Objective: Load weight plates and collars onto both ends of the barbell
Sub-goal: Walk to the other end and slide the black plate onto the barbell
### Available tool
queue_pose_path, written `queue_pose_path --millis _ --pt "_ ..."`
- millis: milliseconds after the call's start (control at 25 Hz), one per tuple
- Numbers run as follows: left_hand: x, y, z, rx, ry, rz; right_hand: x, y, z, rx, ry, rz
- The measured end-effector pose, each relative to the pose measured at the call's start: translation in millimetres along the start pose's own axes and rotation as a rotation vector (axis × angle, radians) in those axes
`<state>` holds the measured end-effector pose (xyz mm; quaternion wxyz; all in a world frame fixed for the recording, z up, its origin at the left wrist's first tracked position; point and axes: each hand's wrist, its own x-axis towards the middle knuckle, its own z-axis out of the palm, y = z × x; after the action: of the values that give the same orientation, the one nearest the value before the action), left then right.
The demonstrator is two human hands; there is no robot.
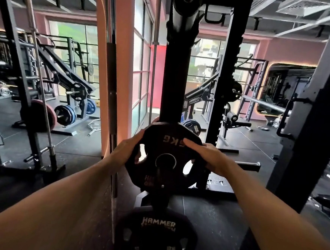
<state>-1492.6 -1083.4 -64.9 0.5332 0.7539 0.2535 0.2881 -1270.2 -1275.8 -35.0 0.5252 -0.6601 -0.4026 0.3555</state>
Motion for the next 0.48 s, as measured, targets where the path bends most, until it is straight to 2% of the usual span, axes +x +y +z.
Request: queue_pose_path --millis 240,480 --pt "-19.0 4.3 16.9 -0.056 0.232 -0.072 -10.2 36.7 7.3 0.212 -0.026 -0.090" --pt "-47.7 1.7 25.1 -0.233 0.324 -0.082 -22.4 45.6 18.8 0.231 0.077 -0.197"
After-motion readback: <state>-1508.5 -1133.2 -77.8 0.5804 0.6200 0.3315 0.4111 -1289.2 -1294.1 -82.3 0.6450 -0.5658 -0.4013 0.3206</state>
